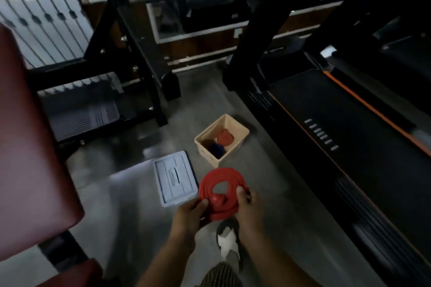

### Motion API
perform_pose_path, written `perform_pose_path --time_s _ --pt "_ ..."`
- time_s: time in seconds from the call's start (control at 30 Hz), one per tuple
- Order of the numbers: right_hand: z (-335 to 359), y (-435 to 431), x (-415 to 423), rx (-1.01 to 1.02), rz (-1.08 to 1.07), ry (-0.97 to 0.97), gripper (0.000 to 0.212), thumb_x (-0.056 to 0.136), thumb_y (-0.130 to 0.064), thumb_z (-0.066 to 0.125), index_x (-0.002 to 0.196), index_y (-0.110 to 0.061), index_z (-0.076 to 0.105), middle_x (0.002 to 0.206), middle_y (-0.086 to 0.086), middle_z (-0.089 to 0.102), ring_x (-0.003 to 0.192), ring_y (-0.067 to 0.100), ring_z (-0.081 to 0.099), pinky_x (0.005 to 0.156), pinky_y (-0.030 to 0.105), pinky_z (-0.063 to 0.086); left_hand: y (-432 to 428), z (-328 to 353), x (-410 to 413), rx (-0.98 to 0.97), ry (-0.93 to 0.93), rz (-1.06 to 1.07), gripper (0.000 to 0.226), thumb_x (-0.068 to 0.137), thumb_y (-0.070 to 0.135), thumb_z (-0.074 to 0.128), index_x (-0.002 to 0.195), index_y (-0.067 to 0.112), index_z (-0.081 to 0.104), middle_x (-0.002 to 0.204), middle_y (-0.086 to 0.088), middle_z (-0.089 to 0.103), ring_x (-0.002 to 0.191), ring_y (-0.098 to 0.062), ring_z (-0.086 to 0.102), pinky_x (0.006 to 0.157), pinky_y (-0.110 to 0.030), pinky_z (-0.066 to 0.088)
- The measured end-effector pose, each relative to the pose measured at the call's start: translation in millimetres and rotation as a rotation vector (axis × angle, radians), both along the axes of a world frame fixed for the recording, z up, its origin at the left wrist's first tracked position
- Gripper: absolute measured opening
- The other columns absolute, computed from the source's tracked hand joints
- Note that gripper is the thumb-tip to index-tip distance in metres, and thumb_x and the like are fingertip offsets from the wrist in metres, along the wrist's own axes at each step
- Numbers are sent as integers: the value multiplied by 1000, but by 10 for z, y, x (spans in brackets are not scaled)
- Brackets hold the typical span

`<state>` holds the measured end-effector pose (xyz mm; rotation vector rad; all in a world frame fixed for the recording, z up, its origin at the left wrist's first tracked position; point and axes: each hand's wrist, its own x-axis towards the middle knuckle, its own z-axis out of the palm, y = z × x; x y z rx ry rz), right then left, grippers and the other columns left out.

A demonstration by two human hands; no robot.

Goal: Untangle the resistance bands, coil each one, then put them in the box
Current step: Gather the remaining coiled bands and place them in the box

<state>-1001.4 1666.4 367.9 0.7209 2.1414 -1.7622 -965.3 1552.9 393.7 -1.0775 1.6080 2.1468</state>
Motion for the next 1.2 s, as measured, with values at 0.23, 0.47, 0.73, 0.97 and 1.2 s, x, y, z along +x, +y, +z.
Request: perform_pose_path --time_s 0.23,0.47,0.73,0.97,1.2 --pt "-162 312 -1792 55 49 21 38 95 -28 48 123 -3 50 112 13 58 101 25 55 90 36 45 339 -164 -1689 88 -43 113 26 93 5 49 116 -6 55 89 -11 65 78 -18 63 55 -20 54" --pt "-476 322 -3146 124 198 -37 35 95 -29 47 118 -4 55 105 12 62 99 29 59 89 38 48 433 -535 -2930 92 -113 209 25 95 5 45 115 -5 56 99 -17 66 87 -25 65 67 -26 56" --pt "-1330 289 -4744 325 523 -99 29 95 -32 46 110 -11 57 102 13 61 93 29 60 82 39 49 536 -1358 -4361 181 -191 506 21 93 -1 44 107 -6 58 88 -17 65 72 -21 66 65 -27 57" --pt "-2778 40 -5678 383 755 -142 29 96 -25 46 114 -5 56 98 7 61 90 23 58 69 21 34 459 -2889 -5157 280 -375 730 23 95 -2 41 84 1 61 77 -13 60 68 -22 56 73 -37 49" --pt "-4667 -303 -6392 579 977 -80 40 97 -25 44 130 -3 47 130 18 53 120 31 48 89 28 29 334 -4970 -5827 323 -458 833 23 94 0 42 79 10 56 76 -12 56 60 -16 53 57 -27 46"
